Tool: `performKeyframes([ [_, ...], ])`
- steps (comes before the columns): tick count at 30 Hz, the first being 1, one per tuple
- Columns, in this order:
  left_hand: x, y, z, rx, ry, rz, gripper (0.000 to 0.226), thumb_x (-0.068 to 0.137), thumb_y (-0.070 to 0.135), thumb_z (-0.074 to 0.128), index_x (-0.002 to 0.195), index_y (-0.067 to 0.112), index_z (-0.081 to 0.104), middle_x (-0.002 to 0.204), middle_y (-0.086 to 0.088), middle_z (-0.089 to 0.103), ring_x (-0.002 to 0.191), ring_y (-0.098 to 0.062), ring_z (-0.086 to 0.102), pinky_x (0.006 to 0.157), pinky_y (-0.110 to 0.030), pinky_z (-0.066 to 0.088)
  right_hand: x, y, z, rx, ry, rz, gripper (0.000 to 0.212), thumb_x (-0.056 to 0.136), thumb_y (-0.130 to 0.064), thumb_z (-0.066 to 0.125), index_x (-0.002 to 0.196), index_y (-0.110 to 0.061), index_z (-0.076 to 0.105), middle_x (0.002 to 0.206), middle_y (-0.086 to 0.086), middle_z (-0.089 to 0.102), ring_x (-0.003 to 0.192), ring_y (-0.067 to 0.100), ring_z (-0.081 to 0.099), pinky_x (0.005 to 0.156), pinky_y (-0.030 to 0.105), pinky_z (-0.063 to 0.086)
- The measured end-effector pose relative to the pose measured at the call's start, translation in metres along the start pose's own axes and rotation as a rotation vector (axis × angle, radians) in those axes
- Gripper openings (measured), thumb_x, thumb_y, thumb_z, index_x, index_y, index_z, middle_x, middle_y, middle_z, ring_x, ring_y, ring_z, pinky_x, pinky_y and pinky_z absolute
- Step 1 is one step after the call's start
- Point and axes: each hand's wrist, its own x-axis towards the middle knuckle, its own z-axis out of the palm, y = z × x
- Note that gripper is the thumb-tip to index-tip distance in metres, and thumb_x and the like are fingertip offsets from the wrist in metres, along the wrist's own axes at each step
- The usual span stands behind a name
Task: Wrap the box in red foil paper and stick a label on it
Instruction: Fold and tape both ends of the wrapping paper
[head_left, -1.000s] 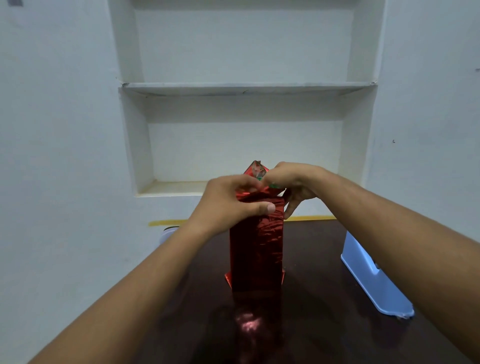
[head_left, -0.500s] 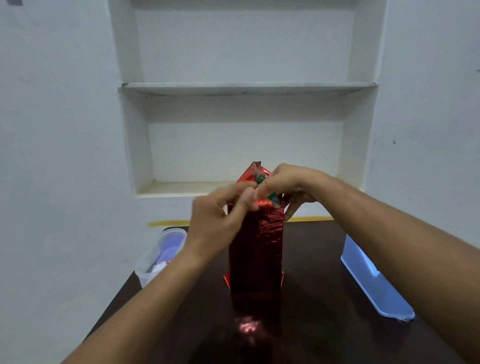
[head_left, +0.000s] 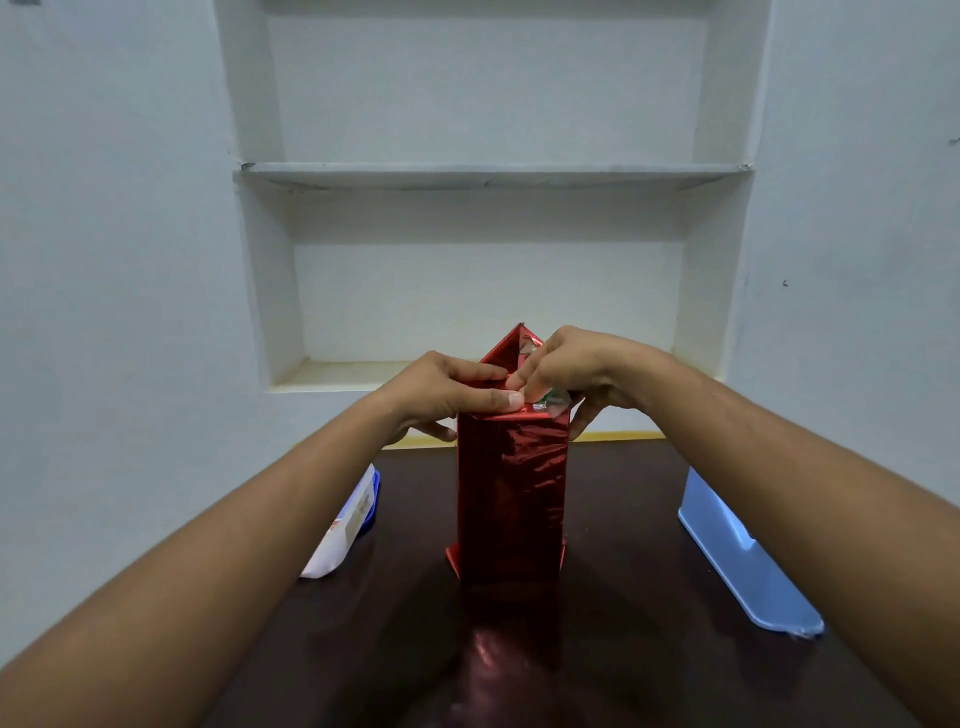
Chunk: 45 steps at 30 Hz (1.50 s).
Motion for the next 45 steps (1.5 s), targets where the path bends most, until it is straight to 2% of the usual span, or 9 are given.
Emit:
performKeyframes([
  [6, 0.011, 0.010, 0.018, -0.011, -0.012, 0.016, 0.058, 0.067, 0.050, 0.092, 0.122, 0.039, 0.076, 0.107, 0.012, 0.078, 0.100, -0.009, 0.070, 0.071, -0.032, 0.063, -0.010, 0.005, -0.014, -0.021, 0.030, 0.040, 0.022, 0.086, 0.002, 0.070, 0.105, -0.007, 0.077, 0.105, 0.018, 0.071, 0.082, 0.040, 0.073, 0.067, 0.058, 0.063],
  [17, 0.022, 0.014, 0.035, -0.029, -0.051, -0.026, 0.060, 0.059, 0.054, 0.096, 0.115, 0.047, 0.076, 0.112, 0.015, 0.076, 0.109, -0.010, 0.070, 0.094, -0.043, 0.061, -0.027, 0.030, -0.025, 0.175, 0.018, 0.069, 0.036, 0.084, 0.009, 0.067, 0.111, -0.014, 0.076, 0.106, 0.016, 0.071, 0.081, 0.037, 0.071, 0.077, 0.052, 0.064],
  [20, 0.022, 0.013, 0.037, -0.041, -0.023, -0.022, 0.062, 0.055, 0.054, 0.097, 0.114, 0.047, 0.077, 0.114, 0.014, 0.075, 0.110, -0.012, 0.069, 0.093, -0.043, 0.061, -0.032, 0.029, -0.020, 0.134, 0.108, 0.037, 0.032, 0.085, 0.008, 0.064, 0.101, -0.015, 0.078, 0.101, 0.012, 0.072, 0.083, 0.034, 0.072, 0.066, 0.041, 0.065],
  [24, 0.021, 0.011, 0.038, -0.068, -0.014, -0.023, 0.065, 0.047, 0.057, 0.098, 0.108, 0.049, 0.078, 0.110, 0.016, 0.076, 0.108, -0.013, 0.070, 0.095, -0.046, 0.061, -0.045, 0.030, -0.019, 0.093, 0.310, -0.051, 0.027, 0.087, -0.005, 0.067, 0.091, -0.027, 0.082, 0.105, -0.006, 0.070, 0.102, 0.016, 0.066, 0.079, 0.038, 0.064],
  [29, 0.018, 0.010, 0.038, -0.083, -0.006, -0.011, 0.067, 0.040, 0.059, 0.096, 0.105, 0.049, 0.079, 0.113, 0.015, 0.075, 0.110, -0.016, 0.069, 0.094, -0.046, 0.061, -0.083, 0.056, -0.006, 0.222, 0.588, -0.160, 0.016, 0.086, -0.011, 0.071, 0.087, -0.023, 0.082, 0.083, -0.006, 0.077, 0.076, 0.011, 0.075, 0.073, 0.031, 0.065],
  [37, 0.014, 0.012, 0.040, -0.080, -0.006, 0.007, 0.063, 0.047, 0.053, 0.097, 0.107, 0.044, 0.079, 0.110, 0.014, 0.074, 0.108, -0.015, 0.067, 0.097, -0.045, 0.058, -0.113, 0.143, 0.003, 0.168, 0.704, 0.096, 0.009, 0.084, -0.020, 0.077, 0.078, -0.026, 0.080, 0.069, -0.010, 0.074, 0.061, 0.007, 0.067, 0.055, 0.016, 0.048],
  [39, 0.013, 0.012, 0.039, -0.081, -0.008, 0.006, 0.053, 0.060, 0.045, 0.096, 0.110, 0.043, 0.078, 0.113, 0.012, 0.073, 0.109, -0.016, 0.066, 0.097, -0.045, 0.058, -0.112, 0.162, -0.002, 0.005, 0.708, 0.223, 0.010, 0.081, -0.025, 0.072, 0.074, -0.028, 0.079, 0.074, -0.015, 0.072, 0.073, 0.007, 0.068, 0.059, 0.022, 0.049],
  [42, 0.011, 0.011, 0.039, -0.081, -0.010, 0.016, 0.065, 0.043, 0.056, 0.095, 0.105, 0.047, 0.078, 0.116, 0.013, 0.072, 0.110, -0.017, 0.065, 0.096, -0.044, 0.058, -0.108, 0.186, -0.012, -0.275, 0.610, 0.477, 0.021, 0.077, -0.036, 0.063, 0.079, -0.017, 0.072, 0.091, 0.004, 0.071, 0.073, 0.022, 0.064, 0.060, 0.028, 0.047],
  [45, 0.013, 0.009, 0.038, -0.094, -0.015, 0.023, 0.073, 0.035, 0.061, 0.092, 0.105, 0.047, 0.079, 0.116, 0.014, 0.071, 0.110, -0.016, 0.065, 0.095, -0.045, 0.058, -0.108, 0.194, -0.020, -0.204, 0.468, 0.619, 0.031, 0.089, -0.042, 0.059, 0.099, -0.013, 0.059, 0.108, 0.010, 0.059, 0.085, 0.030, 0.061, 0.072, 0.041, 0.058],
])
